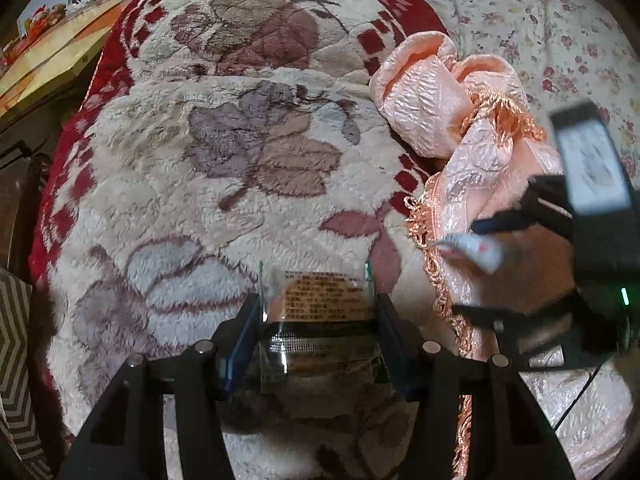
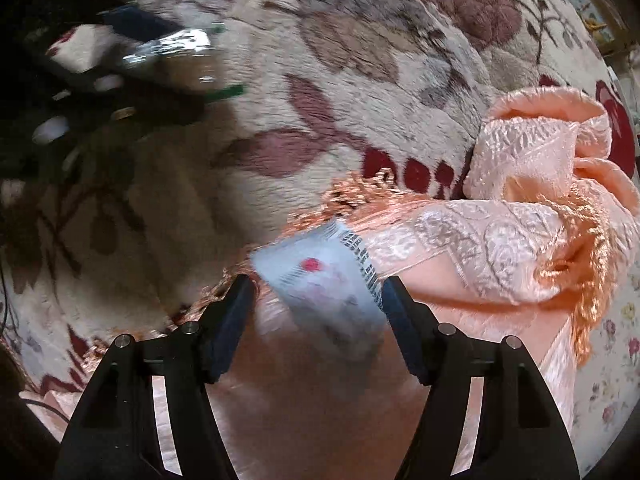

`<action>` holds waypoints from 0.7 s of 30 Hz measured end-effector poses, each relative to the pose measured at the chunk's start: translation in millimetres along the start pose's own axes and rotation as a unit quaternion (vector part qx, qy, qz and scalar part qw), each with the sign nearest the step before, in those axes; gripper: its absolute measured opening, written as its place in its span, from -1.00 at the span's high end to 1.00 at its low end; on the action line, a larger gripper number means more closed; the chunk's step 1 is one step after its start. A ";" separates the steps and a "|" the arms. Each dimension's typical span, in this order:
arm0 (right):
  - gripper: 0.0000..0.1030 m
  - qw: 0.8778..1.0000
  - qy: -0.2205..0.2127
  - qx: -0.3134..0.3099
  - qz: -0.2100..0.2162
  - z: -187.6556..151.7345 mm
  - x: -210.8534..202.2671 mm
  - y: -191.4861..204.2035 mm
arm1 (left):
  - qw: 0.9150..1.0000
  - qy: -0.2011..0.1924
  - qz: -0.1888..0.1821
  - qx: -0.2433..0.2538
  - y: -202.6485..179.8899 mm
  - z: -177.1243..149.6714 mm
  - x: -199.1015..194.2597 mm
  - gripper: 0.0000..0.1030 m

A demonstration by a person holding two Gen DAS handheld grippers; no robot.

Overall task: Organize snacks
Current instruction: 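Grasp the round cake packet with the left gripper while the right grasps the white sachet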

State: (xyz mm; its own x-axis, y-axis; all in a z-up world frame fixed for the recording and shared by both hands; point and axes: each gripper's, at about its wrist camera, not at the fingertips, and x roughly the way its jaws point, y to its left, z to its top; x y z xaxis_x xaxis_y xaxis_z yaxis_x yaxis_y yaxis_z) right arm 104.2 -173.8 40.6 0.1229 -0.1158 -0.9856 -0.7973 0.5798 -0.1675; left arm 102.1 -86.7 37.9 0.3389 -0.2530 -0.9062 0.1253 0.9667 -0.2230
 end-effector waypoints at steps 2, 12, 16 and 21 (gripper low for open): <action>-0.30 1.000 0.011 0.023 0.009 4.3 7.4 -11.6 | 1.000 0.001 0.000 0.000 1.0 2.4 5.9 -0.14; 0.62 0.985 -0.031 0.165 0.045 -17.5 -1.3 -55.0 | 1.000 -0.006 0.000 -0.008 3.4 -1.7 -0.3 -0.14; 0.64 0.975 -0.067 0.201 0.070 -30.5 -18.7 -57.1 | 1.000 -0.017 0.004 -0.005 4.4 -6.9 -13.7 -0.14; 0.64 0.967 -0.109 0.211 0.088 -29.6 -51.4 -43.1 | 0.999 -0.035 0.010 -0.007 11.1 -19.1 -32.7 -0.14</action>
State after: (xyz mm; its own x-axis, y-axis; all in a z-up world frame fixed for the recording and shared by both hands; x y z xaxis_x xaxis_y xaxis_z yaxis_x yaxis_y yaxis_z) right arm 114.7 -216.7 99.1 0.1653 0.1610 -0.9730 -0.5105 0.8581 0.0553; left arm 74.6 -66.9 58.2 0.4059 -0.2351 -0.8832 0.1049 0.9719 -0.2106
